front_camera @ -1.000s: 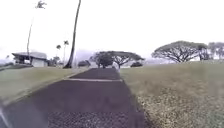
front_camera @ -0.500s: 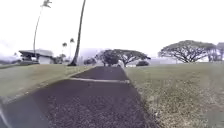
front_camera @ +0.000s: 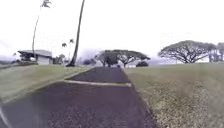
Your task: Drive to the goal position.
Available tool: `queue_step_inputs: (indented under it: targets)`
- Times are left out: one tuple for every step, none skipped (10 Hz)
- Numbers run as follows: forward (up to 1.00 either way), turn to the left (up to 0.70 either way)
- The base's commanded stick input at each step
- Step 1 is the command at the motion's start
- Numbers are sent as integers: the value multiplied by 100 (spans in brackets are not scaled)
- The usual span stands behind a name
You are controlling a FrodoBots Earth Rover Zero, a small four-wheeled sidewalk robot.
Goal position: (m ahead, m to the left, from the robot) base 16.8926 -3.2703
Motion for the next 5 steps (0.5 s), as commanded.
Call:
queue_step_inputs:
  targets:
    - [70,0]
    - [70,0]
    - [70,0]
    - [70,0]
    - [70,0]
